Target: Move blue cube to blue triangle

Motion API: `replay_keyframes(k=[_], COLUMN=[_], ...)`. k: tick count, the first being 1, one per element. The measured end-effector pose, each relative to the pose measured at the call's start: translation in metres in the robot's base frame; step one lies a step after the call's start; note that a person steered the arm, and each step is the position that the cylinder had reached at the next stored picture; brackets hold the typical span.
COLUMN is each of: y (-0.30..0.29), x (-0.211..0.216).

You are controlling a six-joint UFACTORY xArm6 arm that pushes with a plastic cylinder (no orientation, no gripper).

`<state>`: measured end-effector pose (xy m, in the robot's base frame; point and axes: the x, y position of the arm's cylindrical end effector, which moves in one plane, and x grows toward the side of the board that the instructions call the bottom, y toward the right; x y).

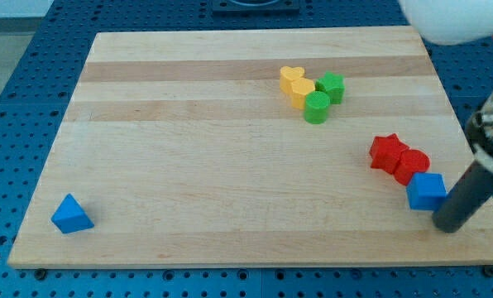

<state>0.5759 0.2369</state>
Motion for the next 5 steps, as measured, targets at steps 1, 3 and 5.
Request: replay_keyframes(k=[1,3,5], y=[0.017,0.006,-0.056], x=[-0.019,-0.031,-0.033])
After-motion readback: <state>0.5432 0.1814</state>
